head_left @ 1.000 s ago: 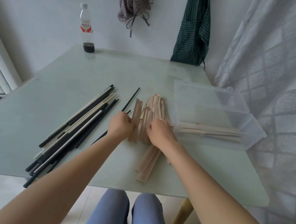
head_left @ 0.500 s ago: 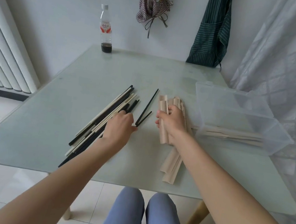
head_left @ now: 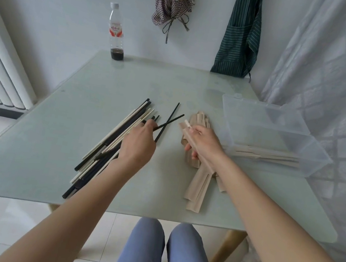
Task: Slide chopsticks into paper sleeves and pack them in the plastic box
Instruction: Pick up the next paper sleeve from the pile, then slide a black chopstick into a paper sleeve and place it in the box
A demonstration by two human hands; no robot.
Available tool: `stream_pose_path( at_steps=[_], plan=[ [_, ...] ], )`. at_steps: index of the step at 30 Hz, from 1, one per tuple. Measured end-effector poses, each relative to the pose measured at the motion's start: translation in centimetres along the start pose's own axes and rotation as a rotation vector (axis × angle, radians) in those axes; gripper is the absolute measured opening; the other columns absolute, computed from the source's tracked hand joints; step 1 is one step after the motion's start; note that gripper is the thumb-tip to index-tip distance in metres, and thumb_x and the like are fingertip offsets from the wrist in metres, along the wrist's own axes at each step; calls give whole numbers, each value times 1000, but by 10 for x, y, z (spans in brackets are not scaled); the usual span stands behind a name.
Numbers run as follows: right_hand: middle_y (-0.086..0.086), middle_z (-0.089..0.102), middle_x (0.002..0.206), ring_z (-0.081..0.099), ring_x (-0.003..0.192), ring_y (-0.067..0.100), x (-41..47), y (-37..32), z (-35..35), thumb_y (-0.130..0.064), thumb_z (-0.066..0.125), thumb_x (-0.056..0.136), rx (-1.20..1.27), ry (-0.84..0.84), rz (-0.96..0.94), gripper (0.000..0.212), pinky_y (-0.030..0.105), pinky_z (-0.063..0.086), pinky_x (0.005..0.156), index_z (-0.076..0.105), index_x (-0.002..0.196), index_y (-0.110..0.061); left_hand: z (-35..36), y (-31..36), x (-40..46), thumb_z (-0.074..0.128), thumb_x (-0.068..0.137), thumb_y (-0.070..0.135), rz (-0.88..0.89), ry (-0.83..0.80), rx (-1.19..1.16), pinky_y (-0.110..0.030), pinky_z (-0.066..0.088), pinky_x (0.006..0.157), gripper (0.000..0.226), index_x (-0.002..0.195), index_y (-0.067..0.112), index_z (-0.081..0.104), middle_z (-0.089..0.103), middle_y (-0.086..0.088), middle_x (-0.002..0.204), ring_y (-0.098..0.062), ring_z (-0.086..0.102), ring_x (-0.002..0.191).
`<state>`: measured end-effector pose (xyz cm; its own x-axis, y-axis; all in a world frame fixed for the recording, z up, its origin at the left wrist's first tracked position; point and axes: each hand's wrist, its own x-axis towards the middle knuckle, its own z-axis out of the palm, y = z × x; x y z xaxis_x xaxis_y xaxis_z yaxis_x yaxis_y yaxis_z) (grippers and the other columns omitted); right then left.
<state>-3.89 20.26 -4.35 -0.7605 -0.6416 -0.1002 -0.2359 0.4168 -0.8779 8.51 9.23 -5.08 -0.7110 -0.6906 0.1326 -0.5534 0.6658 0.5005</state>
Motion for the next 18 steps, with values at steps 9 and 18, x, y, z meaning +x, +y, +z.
stream_pose_path(
  at_steps=[9, 18],
  plan=[
    [8, 68, 83, 64, 64, 28, 1, 3, -13, -16, 42, 98, -48, 12, -65, 26, 28, 54, 64, 66, 102, -7, -2, -4, -3, 46, 94, 9, 117, 291, 256, -34, 26, 82, 23, 108, 24, 58, 55, -2, 99, -27, 45, 94],
    [10, 65, 97, 59, 88, 21, 0, 1, -23, -15, 43, 99, -355, -119, -222, 27, 24, 39, 68, 66, 107, -4, -1, -11, 4, 49, 92, 4, 188, 332, 220, -35, 26, 105, 23, 100, 20, 64, 56, -4, 93, -26, 44, 86]
  ],
)
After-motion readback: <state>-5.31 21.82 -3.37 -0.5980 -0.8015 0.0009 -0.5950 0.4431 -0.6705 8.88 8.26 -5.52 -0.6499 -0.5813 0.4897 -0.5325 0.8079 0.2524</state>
